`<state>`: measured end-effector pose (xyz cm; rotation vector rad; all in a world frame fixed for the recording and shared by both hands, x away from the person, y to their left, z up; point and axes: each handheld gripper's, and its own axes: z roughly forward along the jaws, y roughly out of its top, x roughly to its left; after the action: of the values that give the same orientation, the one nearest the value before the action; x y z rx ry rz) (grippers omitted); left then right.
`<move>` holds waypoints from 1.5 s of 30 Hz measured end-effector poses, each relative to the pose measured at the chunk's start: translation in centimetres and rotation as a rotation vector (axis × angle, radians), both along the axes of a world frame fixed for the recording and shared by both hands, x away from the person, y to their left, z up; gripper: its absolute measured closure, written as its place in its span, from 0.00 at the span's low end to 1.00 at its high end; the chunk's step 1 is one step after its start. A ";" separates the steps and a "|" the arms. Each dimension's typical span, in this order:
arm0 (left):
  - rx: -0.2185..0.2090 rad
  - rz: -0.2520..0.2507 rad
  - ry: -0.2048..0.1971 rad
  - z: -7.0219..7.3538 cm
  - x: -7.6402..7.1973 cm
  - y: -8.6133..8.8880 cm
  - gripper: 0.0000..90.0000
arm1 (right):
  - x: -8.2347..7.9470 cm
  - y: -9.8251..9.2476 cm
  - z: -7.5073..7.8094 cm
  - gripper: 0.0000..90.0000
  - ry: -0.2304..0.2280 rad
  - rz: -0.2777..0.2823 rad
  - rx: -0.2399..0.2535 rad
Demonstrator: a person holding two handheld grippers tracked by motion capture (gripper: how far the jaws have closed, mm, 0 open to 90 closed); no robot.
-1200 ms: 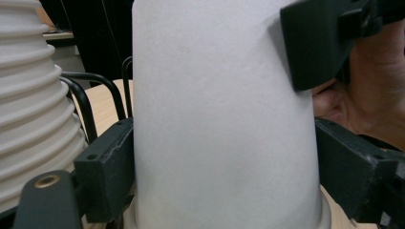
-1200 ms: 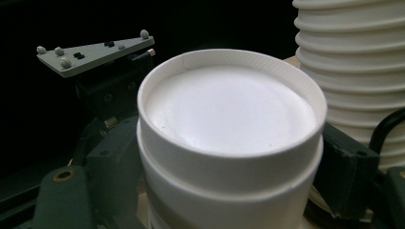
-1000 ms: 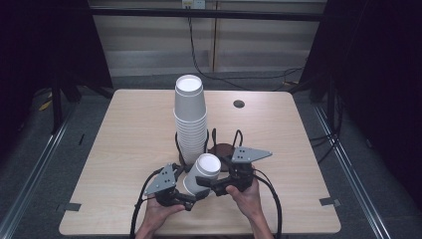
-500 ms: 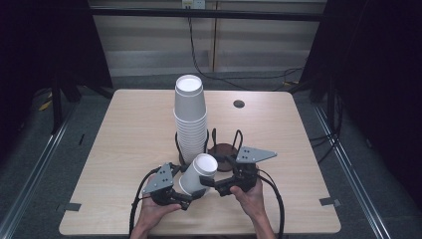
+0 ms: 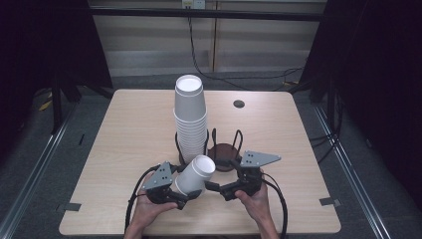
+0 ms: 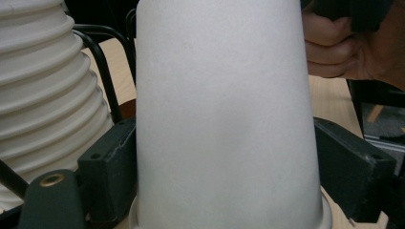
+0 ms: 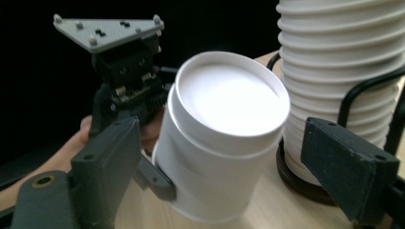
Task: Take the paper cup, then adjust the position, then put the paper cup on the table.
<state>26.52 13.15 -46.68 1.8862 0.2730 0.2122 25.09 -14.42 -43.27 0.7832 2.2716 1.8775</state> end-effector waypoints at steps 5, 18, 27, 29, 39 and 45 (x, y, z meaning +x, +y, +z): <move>0.029 0.001 0.005 0.2 0.1 0.4 0.18 | -0.2 -0.2 -0.2 0.15 0.005 0.009 -0.058; 0.135 0.007 -0.018 0.8 0.2 0.8 0.19 | 0.1 0.2 -0.8 0.15 0.037 0.089 -0.209; 0.210 -0.040 -0.002 0.9 0.5 0.3 0.18 | -0.1 0.3 -0.6 0.16 0.050 0.120 -0.311; 0.253 -0.038 -0.015 1.1 0.4 0.0 0.18 | -0.1 0.2 -0.6 0.18 0.053 0.128 -0.325; 0.351 -0.066 -0.015 1.2 0.4 -0.4 0.18 | 0.4 0.6 -0.3 0.19 0.041 0.160 -0.380; 0.384 -0.072 -0.022 1.6 0.2 -0.7 0.18 | 0.9 1.1 0.1 0.16 0.062 0.178 -0.442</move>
<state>26.75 12.46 -45.06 2.2678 0.1565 0.2494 26.02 -13.29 -43.13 0.5954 2.7275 1.3335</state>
